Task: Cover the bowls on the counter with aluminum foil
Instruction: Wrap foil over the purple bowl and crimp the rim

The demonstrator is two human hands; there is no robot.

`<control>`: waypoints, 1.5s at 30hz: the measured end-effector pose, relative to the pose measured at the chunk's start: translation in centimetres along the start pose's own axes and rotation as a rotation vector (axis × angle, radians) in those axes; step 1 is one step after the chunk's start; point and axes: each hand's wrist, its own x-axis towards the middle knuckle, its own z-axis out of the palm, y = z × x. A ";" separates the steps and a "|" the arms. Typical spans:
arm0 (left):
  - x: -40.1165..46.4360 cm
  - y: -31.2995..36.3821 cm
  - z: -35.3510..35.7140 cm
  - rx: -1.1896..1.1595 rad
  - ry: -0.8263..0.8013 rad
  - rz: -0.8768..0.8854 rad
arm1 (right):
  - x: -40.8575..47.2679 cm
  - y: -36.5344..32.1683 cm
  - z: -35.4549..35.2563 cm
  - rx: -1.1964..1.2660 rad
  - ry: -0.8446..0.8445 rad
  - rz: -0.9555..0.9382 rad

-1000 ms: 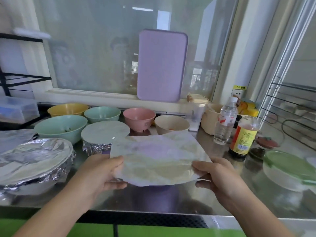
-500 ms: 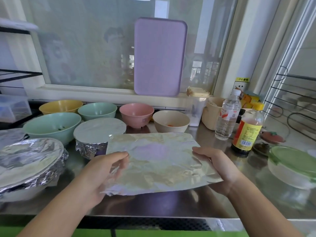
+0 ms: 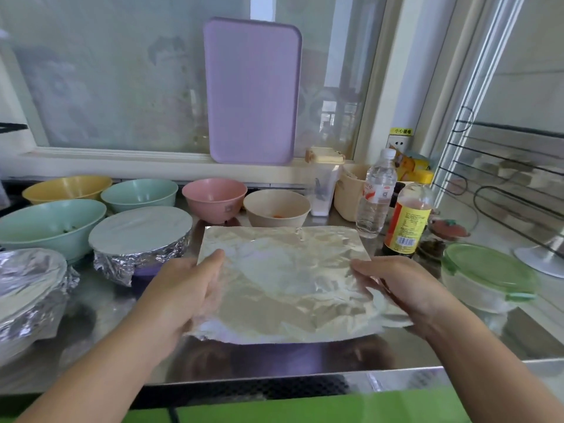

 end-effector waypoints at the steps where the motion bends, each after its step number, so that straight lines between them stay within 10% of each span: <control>1: 0.0 0.0 -0.2 0.026 0.009 0.013 | 0.1 0.0 -0.2 -0.006 0.016 0.012; 20: 0.3 -1.5 -0.8 -0.066 -0.030 -0.017 | -0.8 1.0 0.3 -0.012 0.060 0.052; 26: -1.5 0.4 -1.5 0.706 0.264 0.425 | -1.9 -0.9 0.8 -0.227 0.198 0.016; 29: -1.9 2.2 -0.7 0.809 0.177 0.696 | -2.5 -2.7 1.8 -0.704 0.376 -0.206; 35: 0.8 1.4 3.7 1.155 -0.266 0.785 | -2.5 -3.3 7.9 -1.120 -0.059 -0.631; 45: 1.6 -0.6 4.7 1.217 -0.307 0.742 | 0.6 0.1 9.0 -1.401 -0.163 -0.614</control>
